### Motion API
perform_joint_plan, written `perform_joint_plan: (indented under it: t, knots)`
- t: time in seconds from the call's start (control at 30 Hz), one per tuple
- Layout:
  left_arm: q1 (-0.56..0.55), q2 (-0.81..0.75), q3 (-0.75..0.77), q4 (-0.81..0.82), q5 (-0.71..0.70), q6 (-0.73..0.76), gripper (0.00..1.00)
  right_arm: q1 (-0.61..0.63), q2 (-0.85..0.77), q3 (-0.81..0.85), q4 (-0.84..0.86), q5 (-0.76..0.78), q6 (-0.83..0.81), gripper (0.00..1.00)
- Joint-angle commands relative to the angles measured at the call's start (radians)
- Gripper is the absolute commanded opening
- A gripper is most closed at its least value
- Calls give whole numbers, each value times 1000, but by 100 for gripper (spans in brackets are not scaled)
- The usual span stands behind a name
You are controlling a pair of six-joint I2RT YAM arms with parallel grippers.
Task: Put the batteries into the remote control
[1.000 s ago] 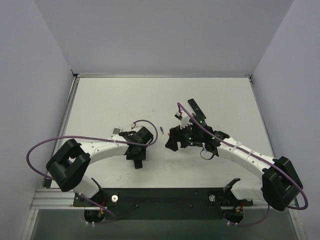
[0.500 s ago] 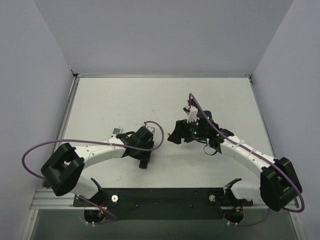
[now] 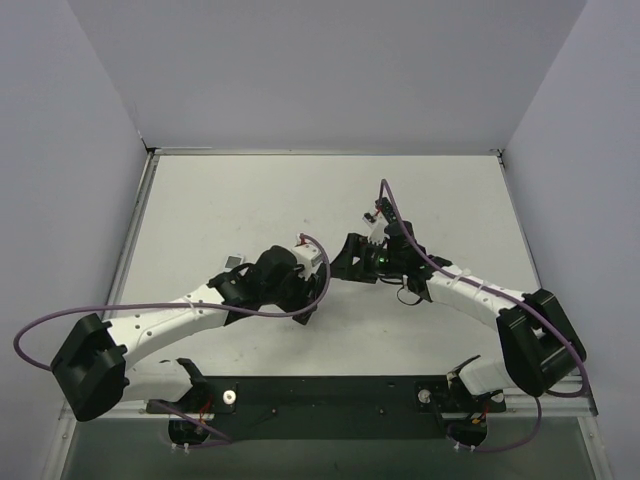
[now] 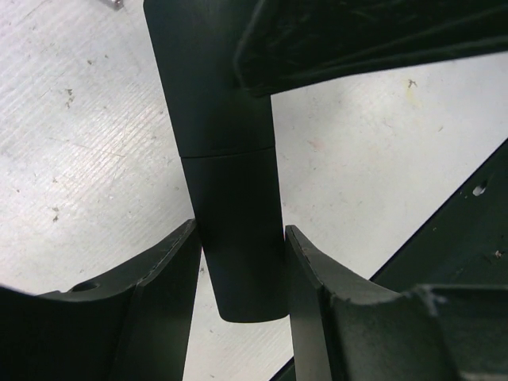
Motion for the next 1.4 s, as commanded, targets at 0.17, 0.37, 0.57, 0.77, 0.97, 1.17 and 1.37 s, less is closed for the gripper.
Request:
perform_joint_plan:
  t: [0.17,0.37,0.57,0.77,0.97,1.17,1.37]
  knots:
    - [-19,-62,-6,65,58,115,0,-5,51,13,162,-115,141,66]
    - [-25,-76,0,65,61,151,0,-5,83,6,223,-167,194,54]
    - [-27,-94,7,57,26,157,5,-13,86,-19,336,-196,277,24]
    - [-25,-168,7,60,-55,77,61,-45,57,-77,520,-144,411,0]
    - [-24,-347,-76,187,-268,-183,88,-49,-44,-152,655,51,498,0]
    - [-24,-556,-278,428,-431,-516,88,-33,-151,-206,763,251,553,0]
    - [-22,-579,-389,646,-459,-642,88,26,-221,-228,791,384,555,0]
